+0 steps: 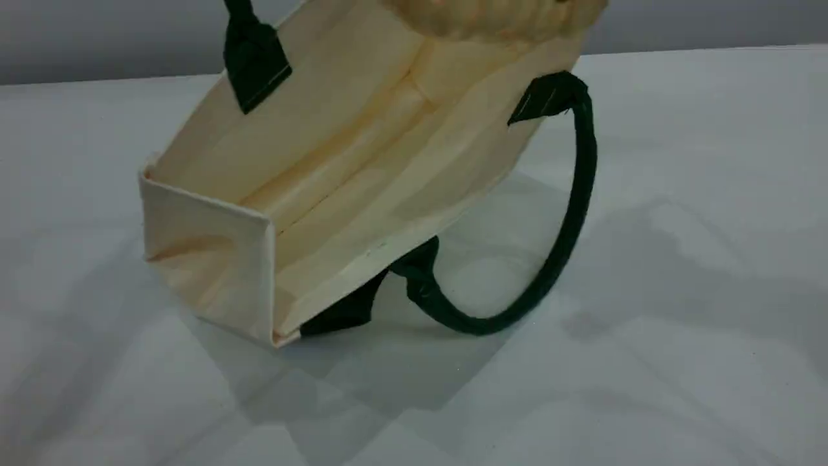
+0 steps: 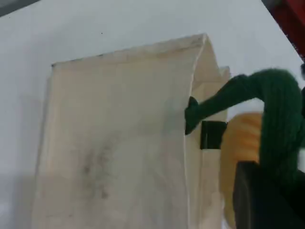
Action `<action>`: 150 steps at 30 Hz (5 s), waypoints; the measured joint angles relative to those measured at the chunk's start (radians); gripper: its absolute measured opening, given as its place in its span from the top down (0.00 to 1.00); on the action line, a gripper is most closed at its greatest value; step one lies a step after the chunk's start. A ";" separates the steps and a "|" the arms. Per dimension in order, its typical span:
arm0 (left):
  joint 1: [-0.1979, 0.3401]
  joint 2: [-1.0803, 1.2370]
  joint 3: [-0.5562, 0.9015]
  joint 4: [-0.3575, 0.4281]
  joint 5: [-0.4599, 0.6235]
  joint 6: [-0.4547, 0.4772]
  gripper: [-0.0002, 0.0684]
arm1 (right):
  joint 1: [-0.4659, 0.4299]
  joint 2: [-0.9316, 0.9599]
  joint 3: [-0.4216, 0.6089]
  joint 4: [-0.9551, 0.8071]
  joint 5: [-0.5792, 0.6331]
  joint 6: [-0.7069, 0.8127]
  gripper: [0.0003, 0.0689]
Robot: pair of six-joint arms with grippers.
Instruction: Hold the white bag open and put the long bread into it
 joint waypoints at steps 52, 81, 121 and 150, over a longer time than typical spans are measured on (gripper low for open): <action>-0.035 -0.031 0.000 0.126 0.001 -0.012 0.87 | 0.140 -0.020 -0.001 0.149 -0.216 -0.172 0.17; 0.038 -0.132 0.000 0.312 -0.014 -0.122 0.87 | 0.138 -0.105 0.000 -0.128 -0.337 0.041 0.17; 0.035 -0.136 0.591 0.319 -0.277 0.094 0.14 | 0.138 -0.364 -0.001 -0.291 -0.236 0.215 0.17; 0.034 -0.782 0.620 0.096 -0.135 0.105 0.14 | 0.138 -0.894 -0.001 -0.837 0.390 0.898 0.17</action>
